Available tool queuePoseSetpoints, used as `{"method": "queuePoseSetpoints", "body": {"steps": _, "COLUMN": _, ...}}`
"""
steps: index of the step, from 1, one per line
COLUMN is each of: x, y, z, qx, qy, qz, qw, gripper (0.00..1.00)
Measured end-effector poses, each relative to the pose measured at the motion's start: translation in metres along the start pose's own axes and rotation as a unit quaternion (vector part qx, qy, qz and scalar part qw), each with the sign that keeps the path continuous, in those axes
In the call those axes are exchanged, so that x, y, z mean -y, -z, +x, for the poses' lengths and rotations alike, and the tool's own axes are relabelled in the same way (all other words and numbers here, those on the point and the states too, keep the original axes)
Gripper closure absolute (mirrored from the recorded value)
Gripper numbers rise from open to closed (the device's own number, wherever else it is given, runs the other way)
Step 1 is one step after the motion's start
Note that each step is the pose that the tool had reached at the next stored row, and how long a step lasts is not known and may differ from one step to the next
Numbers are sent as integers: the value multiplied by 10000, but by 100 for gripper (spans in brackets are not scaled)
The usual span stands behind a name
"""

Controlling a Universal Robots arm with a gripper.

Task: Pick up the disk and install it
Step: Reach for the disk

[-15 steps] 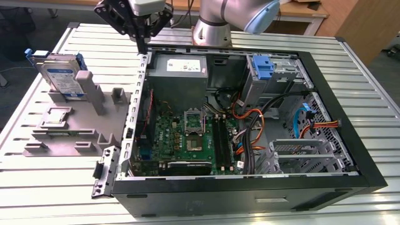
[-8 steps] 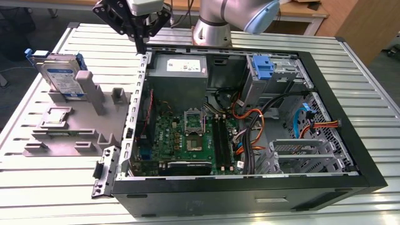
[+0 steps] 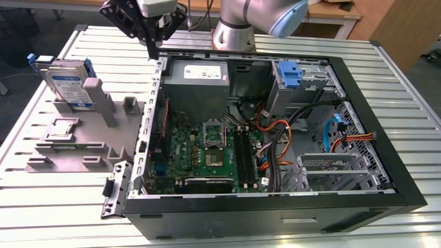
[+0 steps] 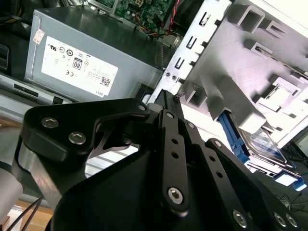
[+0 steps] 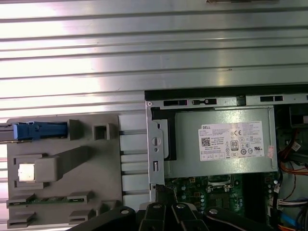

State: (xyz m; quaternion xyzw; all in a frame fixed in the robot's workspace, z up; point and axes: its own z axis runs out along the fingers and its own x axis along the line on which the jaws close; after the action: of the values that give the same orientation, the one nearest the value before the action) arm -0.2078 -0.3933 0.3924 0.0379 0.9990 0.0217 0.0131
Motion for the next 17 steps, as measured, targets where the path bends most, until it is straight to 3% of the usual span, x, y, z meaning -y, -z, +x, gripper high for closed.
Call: {"method": "queuePoseSetpoints", "body": {"steps": 17, "x": 3, "y": 1, "z": 45, "qx": 0, "qy": 0, "qz": 0, "qw": 10000, "gripper": 90}}
